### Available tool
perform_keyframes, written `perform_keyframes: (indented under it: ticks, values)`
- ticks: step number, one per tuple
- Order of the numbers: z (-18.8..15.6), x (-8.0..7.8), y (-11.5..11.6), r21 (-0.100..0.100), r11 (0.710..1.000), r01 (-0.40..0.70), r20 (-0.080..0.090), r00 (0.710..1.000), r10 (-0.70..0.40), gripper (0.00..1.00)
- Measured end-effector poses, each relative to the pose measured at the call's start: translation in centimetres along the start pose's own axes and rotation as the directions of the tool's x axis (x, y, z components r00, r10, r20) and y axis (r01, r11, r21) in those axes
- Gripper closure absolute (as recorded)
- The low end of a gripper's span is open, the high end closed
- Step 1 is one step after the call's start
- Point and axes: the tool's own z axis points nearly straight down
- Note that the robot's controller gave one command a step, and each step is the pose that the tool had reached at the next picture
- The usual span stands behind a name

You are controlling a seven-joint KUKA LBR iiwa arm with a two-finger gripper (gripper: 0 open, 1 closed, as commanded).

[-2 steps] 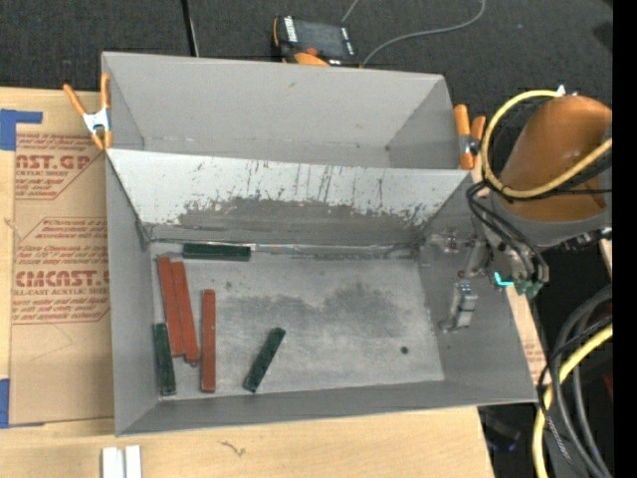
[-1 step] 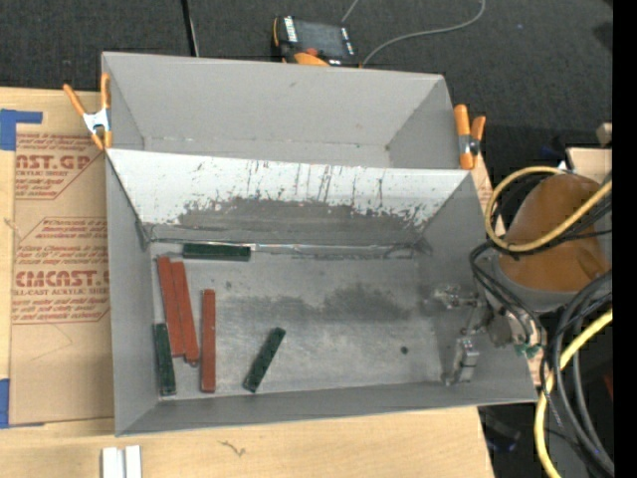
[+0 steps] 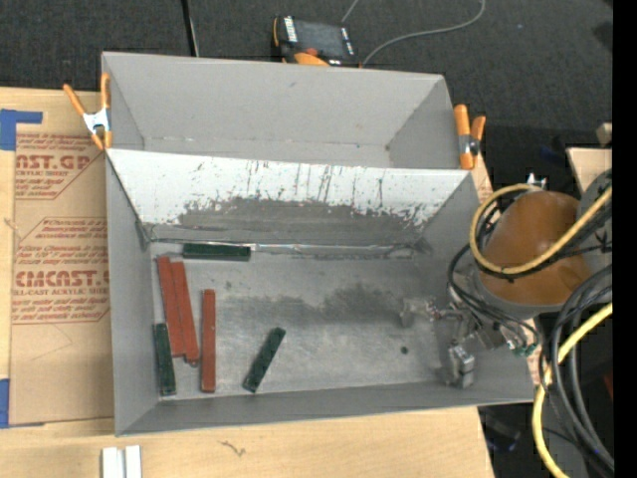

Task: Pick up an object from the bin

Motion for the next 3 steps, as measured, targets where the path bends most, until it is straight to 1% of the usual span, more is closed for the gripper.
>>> perform_keyframes:
  ticks: [1,2,3]
  values:
    - [-4.6,-0.9,-0.9,-0.003,0.994,-0.105,-0.008,0.994,0.105,0.00]
    - [-6.2,-5.2,4.6,-0.008,0.981,0.193,-0.008,0.981,-0.193,0.00]
    - [0.4,-3.9,7.4,-0.015,0.917,0.398,-0.010,0.917,-0.398,0.00]
